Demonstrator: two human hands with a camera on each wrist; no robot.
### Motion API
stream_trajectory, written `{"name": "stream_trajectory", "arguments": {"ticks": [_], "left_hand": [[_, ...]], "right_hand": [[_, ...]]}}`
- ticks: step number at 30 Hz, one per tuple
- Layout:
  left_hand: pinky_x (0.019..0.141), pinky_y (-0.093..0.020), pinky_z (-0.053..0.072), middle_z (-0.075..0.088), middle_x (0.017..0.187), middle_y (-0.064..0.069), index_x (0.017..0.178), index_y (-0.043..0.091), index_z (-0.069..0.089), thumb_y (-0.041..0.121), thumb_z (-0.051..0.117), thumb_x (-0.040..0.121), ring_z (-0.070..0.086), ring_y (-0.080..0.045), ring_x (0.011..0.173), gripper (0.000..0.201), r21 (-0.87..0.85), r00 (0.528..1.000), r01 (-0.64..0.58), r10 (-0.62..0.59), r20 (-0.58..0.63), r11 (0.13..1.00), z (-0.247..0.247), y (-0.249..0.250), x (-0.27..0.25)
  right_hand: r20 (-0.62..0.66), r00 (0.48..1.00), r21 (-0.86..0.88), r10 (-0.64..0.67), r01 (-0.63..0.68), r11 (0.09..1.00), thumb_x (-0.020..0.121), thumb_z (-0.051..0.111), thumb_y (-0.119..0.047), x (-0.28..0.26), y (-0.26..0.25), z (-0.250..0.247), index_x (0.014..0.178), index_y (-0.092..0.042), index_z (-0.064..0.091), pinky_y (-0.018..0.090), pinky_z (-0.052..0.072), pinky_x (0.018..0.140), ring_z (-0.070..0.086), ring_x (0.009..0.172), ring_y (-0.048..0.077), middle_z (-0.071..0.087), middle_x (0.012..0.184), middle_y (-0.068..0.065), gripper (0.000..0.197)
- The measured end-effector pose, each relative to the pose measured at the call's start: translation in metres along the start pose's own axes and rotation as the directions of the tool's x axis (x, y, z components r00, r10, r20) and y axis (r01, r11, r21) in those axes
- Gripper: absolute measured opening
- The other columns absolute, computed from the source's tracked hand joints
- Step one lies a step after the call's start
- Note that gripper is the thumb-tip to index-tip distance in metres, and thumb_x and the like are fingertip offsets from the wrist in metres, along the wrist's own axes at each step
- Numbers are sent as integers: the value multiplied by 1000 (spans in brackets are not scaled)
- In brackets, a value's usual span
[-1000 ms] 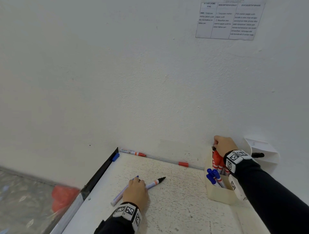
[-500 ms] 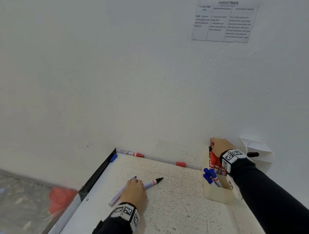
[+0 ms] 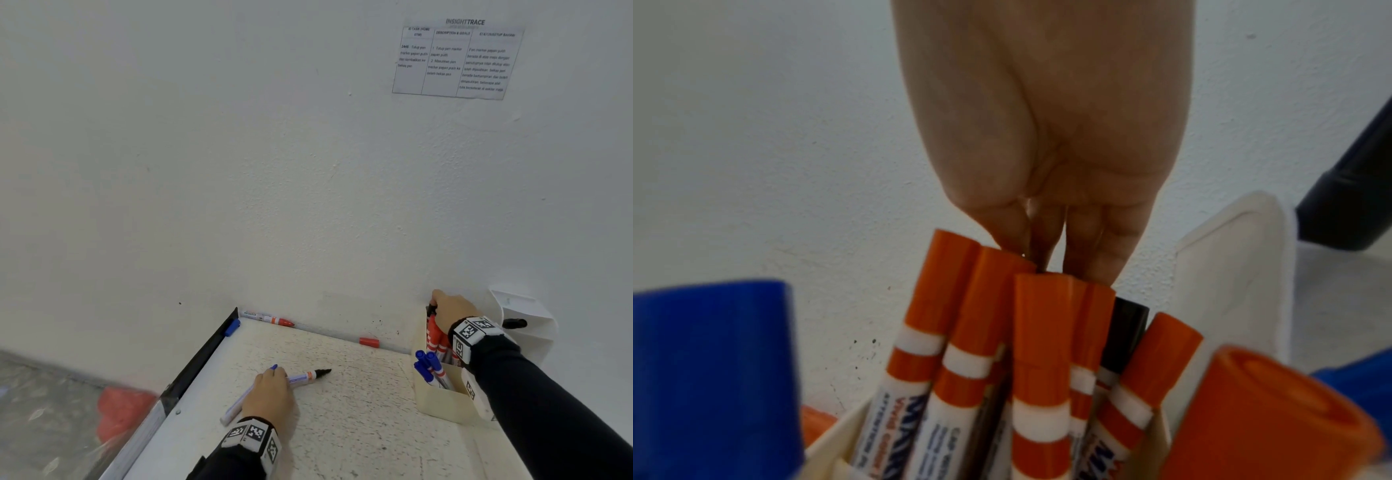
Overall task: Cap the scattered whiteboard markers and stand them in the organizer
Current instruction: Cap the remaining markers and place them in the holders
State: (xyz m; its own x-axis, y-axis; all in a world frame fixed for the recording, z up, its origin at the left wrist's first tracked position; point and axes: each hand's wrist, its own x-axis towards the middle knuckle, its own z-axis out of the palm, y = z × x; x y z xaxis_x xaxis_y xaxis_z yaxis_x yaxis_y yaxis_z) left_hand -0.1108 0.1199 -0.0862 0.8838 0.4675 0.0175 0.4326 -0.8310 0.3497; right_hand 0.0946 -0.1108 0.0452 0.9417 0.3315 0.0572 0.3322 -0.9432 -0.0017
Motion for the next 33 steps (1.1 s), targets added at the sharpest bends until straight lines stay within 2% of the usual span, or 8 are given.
{"name": "stream_trajectory", "arguments": {"ticks": [12, 15, 18, 20, 22, 27, 30, 33], "left_hand": [[84, -28, 44, 55, 99, 0, 109, 17, 46, 24, 29, 100, 50, -13, 83, 21, -316, 990, 134, -142, -4, 939, -18, -22, 1], [80, -37, 46, 51, 79, 3, 95, 20, 41, 30, 27, 100, 49, -13, 72, 18, -381, 961, 250, -275, -14, 890, -17, -34, 1], [65, -31, 43, 53, 75, 0, 101, 15, 39, 32, 26, 100, 50, -14, 66, 21, -446, 940, 312, -341, 15, 839, -22, -41, -1], [57, -24, 38, 53, 75, -1, 103, 14, 37, 33, 29, 100, 49, -12, 65, 20, -472, 938, 323, -346, 40, 820, -25, -43, -2], [55, -22, 36, 52, 77, -2, 105, 12, 37, 33, 34, 99, 48, -11, 64, 21, -498, 936, 326, -347, 54, 803, -27, -45, -3], [65, -24, 42, 57, 93, -5, 102, 14, 38, 40, 38, 97, 53, -13, 74, 26, -499, 925, 356, -374, 68, 790, -24, -55, -3], [63, -22, 41, 56, 90, -3, 99, 16, 38, 33, 37, 98, 52, -12, 73, 17, -504, 933, 325, -360, 32, 800, -22, -59, -5], [70, -24, 46, 56, 95, -3, 99, 19, 38, 23, 33, 99, 53, -15, 78, 6, -435, 939, 303, -344, -17, 848, -17, -66, -4]], "right_hand": [[154, 985, 301, 73, -117, 946, 96, 42, -26, -1, -4, -7, 143, -18, 18, 39, 43, 98, 54, 114, 33, 49, 135, 17, 53], [58, 995, 294, 79, -92, 951, 94, 44, -28, -4, -23, -13, 140, -15, 27, 41, 42, 97, 49, 115, 33, 50, 131, 16, 51], [-129, 991, 274, -39, 73, 959, 93, 42, -22, -10, -63, -16, 125, -11, 47, 39, 41, 95, 44, 117, 29, 53, 126, 12, 34], [-119, 980, 345, -162, 194, 918, 92, 44, -20, -18, -98, -11, 111, -10, 58, 37, 45, 94, 52, 107, 25, 59, 116, 11, 25], [12, 940, 398, -341, 308, 864, 92, 46, -20, -32, -130, 5, 107, -10, 62, 30, 44, 94, 57, 105, 23, 62, 114, 9, 24], [425, 680, 448, -598, 416, 791, 90, 53, -24, -74, -197, 62, 132, -31, 44, 34, 33, 107, 42, 127, 18, 42, 143, -3, 44], [431, 671, 459, -603, 413, 787, 88, 53, -21, -85, -217, 86, 135, -40, 36, 38, 35, 107, 43, 127, 21, 42, 143, 1, 53], [372, 719, 354, -587, 475, 806, 87, 56, -19, -87, -221, 95, 130, -29, 46, 36, 37, 104, 43, 123, 22, 46, 135, 3, 45]]}}
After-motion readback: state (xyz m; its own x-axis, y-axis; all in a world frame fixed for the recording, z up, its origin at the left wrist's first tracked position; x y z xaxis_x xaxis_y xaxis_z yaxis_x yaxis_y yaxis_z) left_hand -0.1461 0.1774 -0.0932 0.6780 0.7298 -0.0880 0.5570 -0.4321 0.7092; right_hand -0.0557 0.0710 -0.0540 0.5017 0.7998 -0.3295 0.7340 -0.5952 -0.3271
